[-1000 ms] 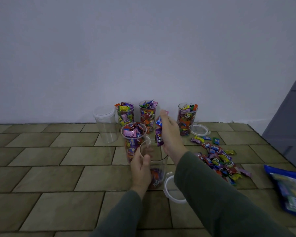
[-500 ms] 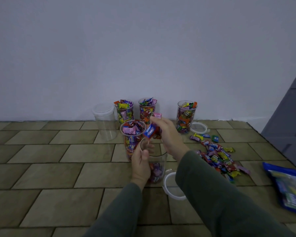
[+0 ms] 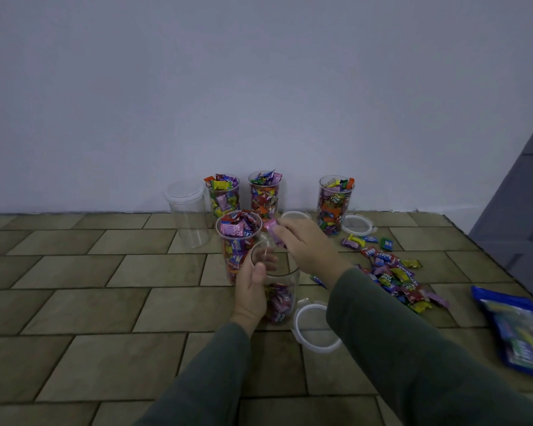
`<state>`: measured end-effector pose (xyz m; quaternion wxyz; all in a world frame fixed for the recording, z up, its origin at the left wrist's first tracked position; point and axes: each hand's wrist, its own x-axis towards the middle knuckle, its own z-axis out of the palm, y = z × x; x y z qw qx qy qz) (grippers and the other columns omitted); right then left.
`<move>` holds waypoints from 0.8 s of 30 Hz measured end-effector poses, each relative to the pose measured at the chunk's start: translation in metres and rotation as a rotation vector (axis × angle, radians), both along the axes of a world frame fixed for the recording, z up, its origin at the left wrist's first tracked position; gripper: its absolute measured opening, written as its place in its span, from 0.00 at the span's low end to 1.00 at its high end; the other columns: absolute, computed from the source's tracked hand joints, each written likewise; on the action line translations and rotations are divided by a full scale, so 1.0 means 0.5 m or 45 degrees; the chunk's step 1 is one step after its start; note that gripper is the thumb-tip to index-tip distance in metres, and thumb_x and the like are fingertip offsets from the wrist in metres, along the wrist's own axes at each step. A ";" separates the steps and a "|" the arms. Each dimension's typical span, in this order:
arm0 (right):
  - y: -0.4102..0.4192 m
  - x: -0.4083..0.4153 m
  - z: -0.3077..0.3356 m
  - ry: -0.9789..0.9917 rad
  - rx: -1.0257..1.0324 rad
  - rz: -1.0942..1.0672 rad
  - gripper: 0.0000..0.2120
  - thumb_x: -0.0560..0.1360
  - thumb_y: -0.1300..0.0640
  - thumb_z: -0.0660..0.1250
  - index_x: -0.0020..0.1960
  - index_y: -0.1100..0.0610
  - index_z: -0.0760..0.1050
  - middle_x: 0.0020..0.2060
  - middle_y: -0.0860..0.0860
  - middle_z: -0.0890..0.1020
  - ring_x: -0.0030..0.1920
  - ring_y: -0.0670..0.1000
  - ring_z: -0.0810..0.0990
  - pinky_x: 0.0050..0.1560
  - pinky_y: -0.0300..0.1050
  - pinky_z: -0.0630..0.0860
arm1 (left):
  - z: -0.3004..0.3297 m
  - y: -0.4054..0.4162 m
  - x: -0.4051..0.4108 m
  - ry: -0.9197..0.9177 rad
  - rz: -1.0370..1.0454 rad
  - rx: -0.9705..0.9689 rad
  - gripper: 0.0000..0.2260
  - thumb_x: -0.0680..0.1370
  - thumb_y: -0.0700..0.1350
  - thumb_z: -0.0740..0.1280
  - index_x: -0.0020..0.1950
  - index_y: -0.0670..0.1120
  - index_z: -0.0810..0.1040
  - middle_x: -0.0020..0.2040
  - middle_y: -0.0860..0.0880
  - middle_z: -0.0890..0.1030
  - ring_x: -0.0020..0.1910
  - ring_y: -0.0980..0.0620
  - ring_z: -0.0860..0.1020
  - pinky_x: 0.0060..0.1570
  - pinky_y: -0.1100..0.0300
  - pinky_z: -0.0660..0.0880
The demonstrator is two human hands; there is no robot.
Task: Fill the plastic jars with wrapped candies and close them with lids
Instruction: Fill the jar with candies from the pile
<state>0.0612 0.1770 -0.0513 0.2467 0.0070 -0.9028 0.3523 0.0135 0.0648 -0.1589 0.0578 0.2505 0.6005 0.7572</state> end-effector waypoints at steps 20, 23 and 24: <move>0.024 0.026 -0.015 -0.051 0.471 0.112 0.13 0.73 0.44 0.62 0.56 0.47 0.76 0.40 0.38 0.75 0.47 0.45 0.73 0.58 0.54 0.64 | 0.029 -0.013 0.018 0.035 -0.050 -0.077 0.29 0.72 0.69 0.62 0.61 0.48 0.75 0.54 0.55 0.82 0.57 0.54 0.79 0.58 0.59 0.75; 0.032 0.039 -0.024 0.057 0.339 0.069 0.12 0.74 0.44 0.62 0.53 0.46 0.76 0.39 0.37 0.74 0.47 0.42 0.72 0.52 0.48 0.62 | 0.037 -0.023 0.019 0.061 -0.073 -0.107 0.26 0.73 0.62 0.60 0.61 0.43 0.75 0.52 0.53 0.83 0.50 0.59 0.81 0.49 0.66 0.76; 0.034 0.042 -0.029 0.076 0.271 0.048 0.11 0.74 0.44 0.62 0.53 0.47 0.76 0.39 0.37 0.74 0.47 0.41 0.72 0.50 0.47 0.61 | 0.036 -0.026 0.017 0.064 -0.064 -0.117 0.26 0.73 0.61 0.59 0.62 0.44 0.75 0.53 0.51 0.83 0.52 0.58 0.80 0.50 0.64 0.75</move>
